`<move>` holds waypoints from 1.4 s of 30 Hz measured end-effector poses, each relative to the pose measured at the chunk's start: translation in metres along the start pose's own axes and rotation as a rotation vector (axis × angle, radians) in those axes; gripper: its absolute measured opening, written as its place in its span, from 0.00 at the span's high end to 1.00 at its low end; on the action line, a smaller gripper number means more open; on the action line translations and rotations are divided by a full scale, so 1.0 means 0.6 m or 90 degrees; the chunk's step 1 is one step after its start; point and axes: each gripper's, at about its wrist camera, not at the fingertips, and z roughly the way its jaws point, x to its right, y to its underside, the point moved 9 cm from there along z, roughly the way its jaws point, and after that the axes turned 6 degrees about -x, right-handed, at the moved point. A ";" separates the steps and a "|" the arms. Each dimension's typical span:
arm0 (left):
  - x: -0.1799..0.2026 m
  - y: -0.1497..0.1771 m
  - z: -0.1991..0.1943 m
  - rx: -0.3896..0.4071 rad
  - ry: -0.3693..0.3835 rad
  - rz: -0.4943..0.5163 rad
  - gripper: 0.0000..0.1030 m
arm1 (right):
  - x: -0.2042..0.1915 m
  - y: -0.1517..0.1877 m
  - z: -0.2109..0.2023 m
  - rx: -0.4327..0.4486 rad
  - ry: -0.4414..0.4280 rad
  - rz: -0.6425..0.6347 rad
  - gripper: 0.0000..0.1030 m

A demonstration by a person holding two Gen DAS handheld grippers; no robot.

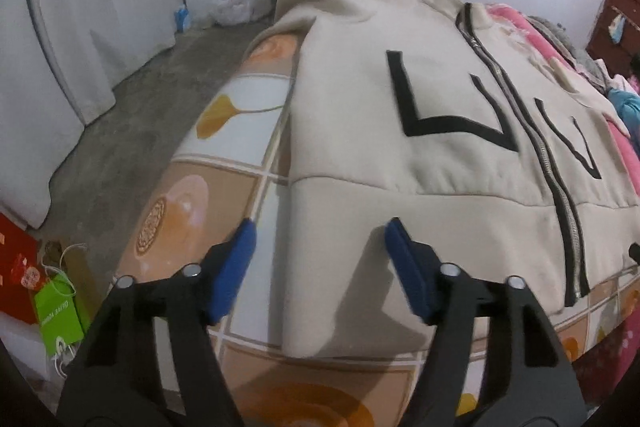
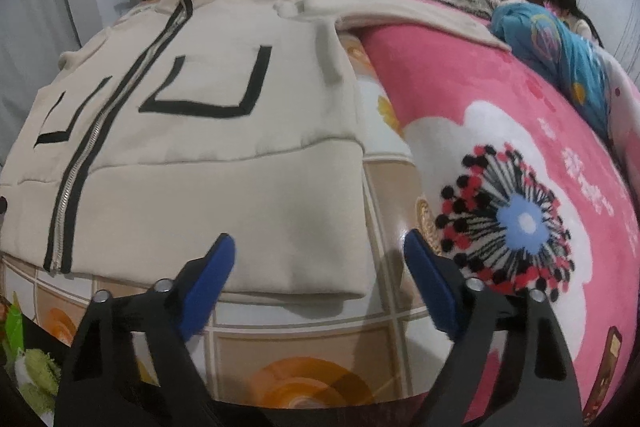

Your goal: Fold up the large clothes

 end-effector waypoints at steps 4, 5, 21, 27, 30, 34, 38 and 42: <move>-0.001 -0.004 0.003 0.003 0.000 0.007 0.53 | -0.003 -0.006 0.010 0.009 0.017 -0.016 0.31; 0.000 -0.005 0.003 0.005 0.000 0.009 0.55 | -0.004 -0.009 0.011 0.012 0.016 -0.019 0.36; 0.020 -0.006 -0.068 0.055 -0.021 0.086 0.96 | 0.011 -0.032 -0.028 0.025 -0.046 -0.014 0.94; 0.010 0.039 -0.108 0.032 -0.010 0.087 0.96 | 0.023 0.019 -0.063 0.012 -0.053 -0.016 0.94; 0.000 0.072 -0.119 0.011 -0.009 0.077 0.95 | 0.034 0.048 -0.076 -0.003 -0.060 -0.007 0.94; -0.018 0.101 -0.108 -0.015 -0.009 0.049 0.89 | 0.040 0.077 -0.073 -0.028 -0.054 -0.011 0.88; -0.045 0.068 -0.136 0.023 0.021 0.001 0.62 | 0.032 0.056 -0.098 -0.010 -0.080 -0.011 0.63; -0.085 -0.001 -0.167 0.084 0.020 -0.033 0.35 | -0.017 -0.005 -0.129 0.043 -0.130 -0.028 0.39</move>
